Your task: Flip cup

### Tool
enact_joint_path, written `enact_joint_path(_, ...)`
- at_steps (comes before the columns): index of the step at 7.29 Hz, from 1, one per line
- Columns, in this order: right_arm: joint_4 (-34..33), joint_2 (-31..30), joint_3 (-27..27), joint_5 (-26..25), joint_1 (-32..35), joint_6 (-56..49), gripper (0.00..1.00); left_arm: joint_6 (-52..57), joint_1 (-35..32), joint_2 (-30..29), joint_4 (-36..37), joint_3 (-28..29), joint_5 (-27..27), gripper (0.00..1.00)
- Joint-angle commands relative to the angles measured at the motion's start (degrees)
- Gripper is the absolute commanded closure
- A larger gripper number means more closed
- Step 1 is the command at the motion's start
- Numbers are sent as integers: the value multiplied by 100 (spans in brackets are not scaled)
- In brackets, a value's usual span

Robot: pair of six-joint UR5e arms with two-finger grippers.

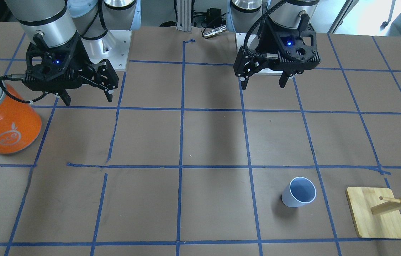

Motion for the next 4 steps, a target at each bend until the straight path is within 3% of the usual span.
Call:
enact_joint_path(1, -3, 4, 1, -3, -1, 110, 0, 0, -3, 4, 0, -6, 3, 0)
enact_joint_path(4, 6, -5, -17, -12, -1, 92, 0, 0, -3, -5, 0, -6, 3, 0)
